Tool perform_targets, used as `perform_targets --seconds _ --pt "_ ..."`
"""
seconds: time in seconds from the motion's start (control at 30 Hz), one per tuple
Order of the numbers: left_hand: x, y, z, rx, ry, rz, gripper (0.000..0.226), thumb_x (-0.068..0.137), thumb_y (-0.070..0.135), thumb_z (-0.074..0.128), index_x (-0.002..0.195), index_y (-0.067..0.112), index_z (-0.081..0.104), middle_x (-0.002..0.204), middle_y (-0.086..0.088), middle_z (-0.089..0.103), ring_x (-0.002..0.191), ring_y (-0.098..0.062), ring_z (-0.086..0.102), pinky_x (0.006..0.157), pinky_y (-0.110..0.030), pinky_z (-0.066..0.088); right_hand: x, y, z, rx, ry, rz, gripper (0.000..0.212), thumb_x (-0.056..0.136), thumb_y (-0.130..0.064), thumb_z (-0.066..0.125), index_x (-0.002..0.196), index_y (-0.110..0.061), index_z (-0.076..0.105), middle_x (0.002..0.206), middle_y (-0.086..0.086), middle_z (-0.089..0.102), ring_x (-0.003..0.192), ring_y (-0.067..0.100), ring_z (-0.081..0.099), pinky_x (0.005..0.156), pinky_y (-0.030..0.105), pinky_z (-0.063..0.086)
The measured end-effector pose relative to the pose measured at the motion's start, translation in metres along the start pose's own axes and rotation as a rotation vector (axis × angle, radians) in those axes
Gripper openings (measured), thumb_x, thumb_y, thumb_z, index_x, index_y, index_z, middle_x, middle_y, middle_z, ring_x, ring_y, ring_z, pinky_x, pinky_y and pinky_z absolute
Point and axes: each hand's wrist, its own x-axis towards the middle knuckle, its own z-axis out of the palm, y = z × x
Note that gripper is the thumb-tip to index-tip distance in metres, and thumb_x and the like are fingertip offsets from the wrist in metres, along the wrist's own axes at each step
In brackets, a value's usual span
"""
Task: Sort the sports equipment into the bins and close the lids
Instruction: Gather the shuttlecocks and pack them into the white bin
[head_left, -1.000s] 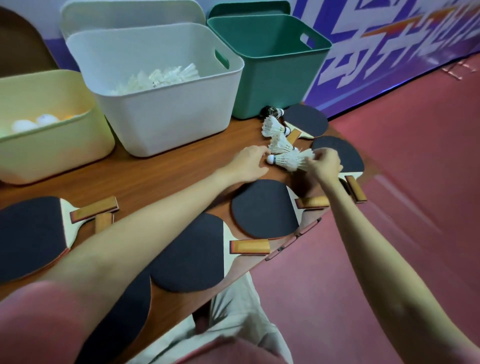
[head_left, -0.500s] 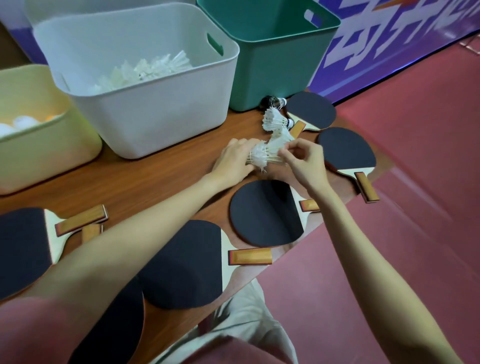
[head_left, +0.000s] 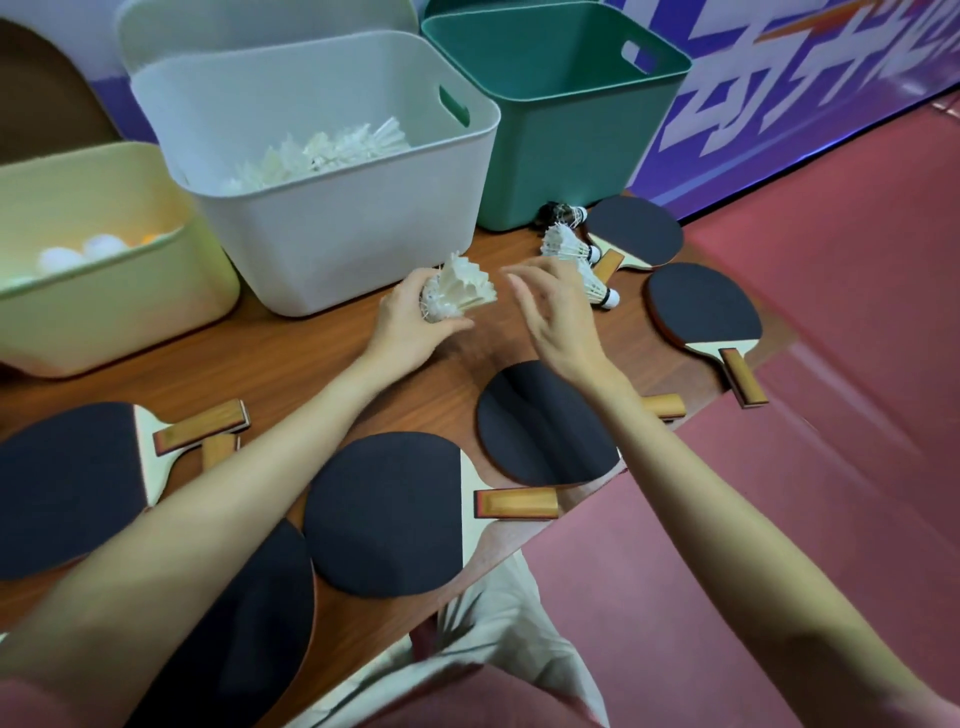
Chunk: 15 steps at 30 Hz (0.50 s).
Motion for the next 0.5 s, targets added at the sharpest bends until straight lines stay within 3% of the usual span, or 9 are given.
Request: perform_targets --seconds 0.1,0.17,0.27,0.4,0.5 --pt "-0.002 -0.002 -0.006 -0.091 0.02 -0.085 0.056 0.065 0.025 0.087 0.113 0.019 0.059 0.102 0.009 0.061 0.099 -0.013 0.059 0.086 -0.024 0.045 0.011 0.03 0.0 -0.365 -0.139 0.123 0.029 0.089 -0.021 0.056 0.116 -0.016 0.064 0.139 0.014 0.042 0.119 0.036 0.04 0.101 0.042 0.034" --pt "-0.005 -0.003 -0.01 -0.13 0.01 -0.113 0.055 0.063 0.027 0.088 0.109 0.022 0.058 0.102 0.007 0.064 0.1 -0.015 0.062 0.09 -0.036 0.051 0.014 0.046 -0.002 -0.603 -0.282 0.158 0.026 0.083 -0.022 0.057 0.108 -0.017 0.063 0.147 0.011 0.033 0.119 0.04 0.036 0.096 0.044 0.033" --pt "-0.01 -0.003 -0.015 -0.126 -0.005 -0.131 0.066 0.06 0.034 0.088 0.117 0.017 0.059 0.11 0.003 0.065 0.104 -0.015 0.061 0.096 -0.039 0.049 0.014 0.056 -0.011 -0.838 -0.406 0.086 0.025 0.079 -0.027 0.059 0.098 -0.011 0.061 0.119 0.009 0.049 0.106 0.034 0.042 0.086 0.04 0.035" --pt "-0.021 -0.002 -0.028 -0.117 -0.001 -0.118 0.068 0.06 0.033 0.088 0.119 0.016 0.059 0.113 0.003 0.065 0.105 -0.014 0.06 0.098 -0.035 0.047 0.018 0.047 -0.018 -0.882 -0.332 -0.046 0.014 0.06 0.001 0.073 0.065 -0.003 0.061 0.071 0.014 0.057 0.074 0.033 0.055 0.063 0.035 0.041" --pt "-0.032 -0.004 -0.038 -0.123 0.057 -0.137 0.063 0.063 0.022 0.088 0.118 0.016 0.058 0.111 0.001 0.065 0.104 -0.016 0.06 0.096 -0.031 0.046 0.019 0.022 -0.022 -0.572 -0.181 0.058 0.007 0.08 -0.001 0.056 0.079 -0.001 0.062 0.083 0.016 0.061 0.081 0.032 0.052 0.063 0.035 0.032"
